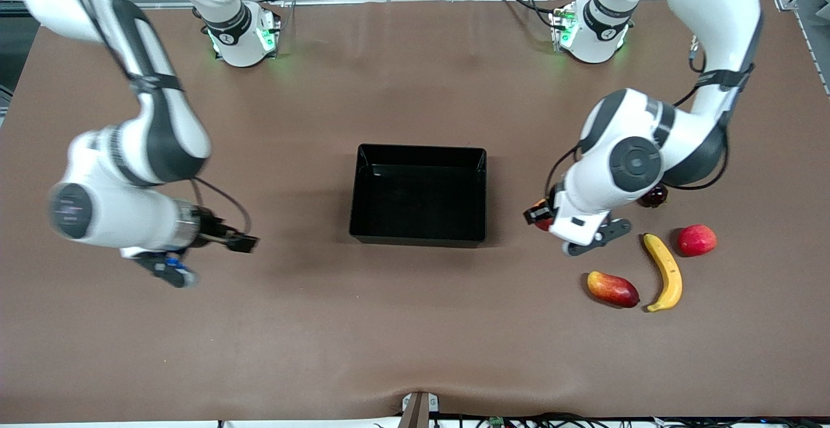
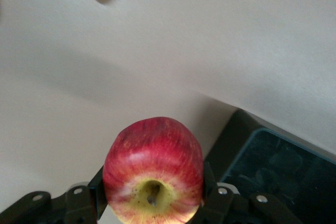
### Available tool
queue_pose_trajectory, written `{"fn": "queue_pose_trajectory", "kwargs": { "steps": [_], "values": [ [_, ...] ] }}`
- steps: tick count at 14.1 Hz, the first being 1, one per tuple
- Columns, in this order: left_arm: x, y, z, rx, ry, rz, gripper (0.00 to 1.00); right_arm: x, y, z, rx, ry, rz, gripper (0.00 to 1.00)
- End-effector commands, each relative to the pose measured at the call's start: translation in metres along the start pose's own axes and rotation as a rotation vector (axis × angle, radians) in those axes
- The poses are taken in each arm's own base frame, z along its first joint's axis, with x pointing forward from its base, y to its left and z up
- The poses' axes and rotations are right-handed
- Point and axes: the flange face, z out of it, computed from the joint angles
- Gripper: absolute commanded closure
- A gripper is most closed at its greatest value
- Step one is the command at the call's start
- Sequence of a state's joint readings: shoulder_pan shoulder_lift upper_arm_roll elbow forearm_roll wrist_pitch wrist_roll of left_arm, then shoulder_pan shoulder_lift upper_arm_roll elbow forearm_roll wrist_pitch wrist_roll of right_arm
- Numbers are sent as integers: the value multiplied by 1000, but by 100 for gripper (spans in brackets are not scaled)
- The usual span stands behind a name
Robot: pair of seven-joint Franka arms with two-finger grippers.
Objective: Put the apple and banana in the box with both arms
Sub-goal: 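Withdraw the right gripper while the left gripper carries the apple toward the box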
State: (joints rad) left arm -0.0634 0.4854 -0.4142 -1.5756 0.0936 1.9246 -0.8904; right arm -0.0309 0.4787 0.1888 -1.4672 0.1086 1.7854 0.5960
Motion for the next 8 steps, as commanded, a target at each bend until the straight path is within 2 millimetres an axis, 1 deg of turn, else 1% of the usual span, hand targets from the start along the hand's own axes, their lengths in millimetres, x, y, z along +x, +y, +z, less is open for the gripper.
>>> {"fn": "queue_pose_trajectory", "kwargs": {
  "steps": [1,3,5,6,7,8],
  "values": [
    [-8,35,14,-7,-9,-18,100,14,62,-34,1,-28,-1,0],
    [-18,53,27,-20,-5,-20,100,23,104,-52,1,-42,34,0],
    [-39,75,35,-38,8,-18,100,24,141,-79,7,-39,86,0],
    [-49,84,38,-40,10,-17,100,21,153,-93,12,-27,101,0],
    [-61,94,46,-39,9,-2,100,18,160,-102,15,-18,111,0],
    [-75,104,55,-29,8,6,100,14,169,-104,10,-24,124,0]
  ]
}}
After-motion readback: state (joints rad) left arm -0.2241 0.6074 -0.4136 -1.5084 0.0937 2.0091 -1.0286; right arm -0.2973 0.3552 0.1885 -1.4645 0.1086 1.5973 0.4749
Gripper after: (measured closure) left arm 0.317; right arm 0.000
